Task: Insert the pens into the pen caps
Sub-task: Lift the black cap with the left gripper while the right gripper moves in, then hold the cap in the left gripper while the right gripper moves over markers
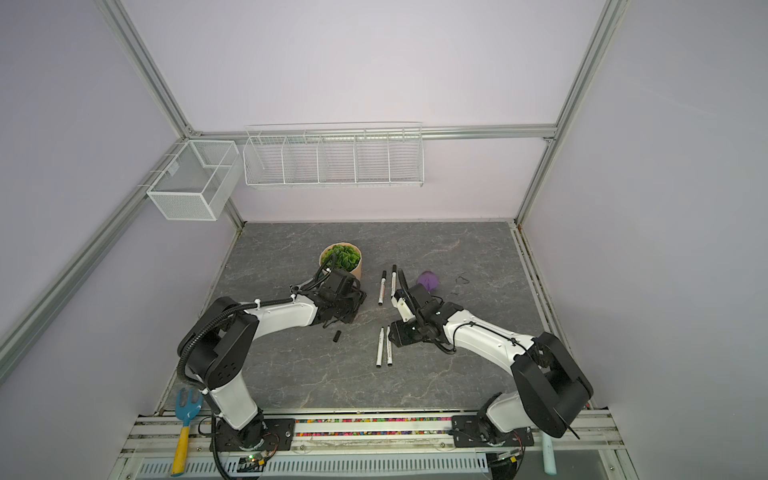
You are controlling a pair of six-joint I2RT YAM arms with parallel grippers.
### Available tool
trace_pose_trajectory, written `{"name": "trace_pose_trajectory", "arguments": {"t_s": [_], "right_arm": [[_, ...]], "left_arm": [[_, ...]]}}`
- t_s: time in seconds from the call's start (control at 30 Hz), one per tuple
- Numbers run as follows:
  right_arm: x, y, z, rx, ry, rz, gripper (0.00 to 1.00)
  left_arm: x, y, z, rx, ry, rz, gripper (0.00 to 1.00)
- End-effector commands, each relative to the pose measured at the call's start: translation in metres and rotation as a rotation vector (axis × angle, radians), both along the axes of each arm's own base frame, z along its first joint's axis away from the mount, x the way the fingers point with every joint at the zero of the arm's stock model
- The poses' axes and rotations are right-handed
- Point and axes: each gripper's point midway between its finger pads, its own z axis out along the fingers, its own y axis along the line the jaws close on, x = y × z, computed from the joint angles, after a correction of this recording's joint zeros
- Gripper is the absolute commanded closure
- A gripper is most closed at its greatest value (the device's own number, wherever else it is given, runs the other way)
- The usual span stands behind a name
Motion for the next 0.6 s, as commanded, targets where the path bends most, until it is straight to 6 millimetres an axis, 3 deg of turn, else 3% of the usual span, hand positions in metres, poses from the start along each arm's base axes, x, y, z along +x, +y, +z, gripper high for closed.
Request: {"name": "trace_pose_trajectory", "arguments": {"t_s": [0.0, 0.3, 0.57], "right_arm": [[0.02, 0.017, 0.016, 0.03, -0.058, 0.02, 0.52], [0.067, 0.064, 0.025, 0.097, -0.038, -0.012, 0.48], [0.086, 0.084, 0.01, 0.127, 0.019, -0.075, 0.48]], "left_arm": [[0.004, -0.005, 0.001, -0.013, 0.004, -0.001, 0.33], [0.003, -0.015, 0.006, -0.1, 0.002, 0.008, 0.33], [0.001, -0.023, 0.02, -0.168, -0.008, 0.004, 0.32]]}}
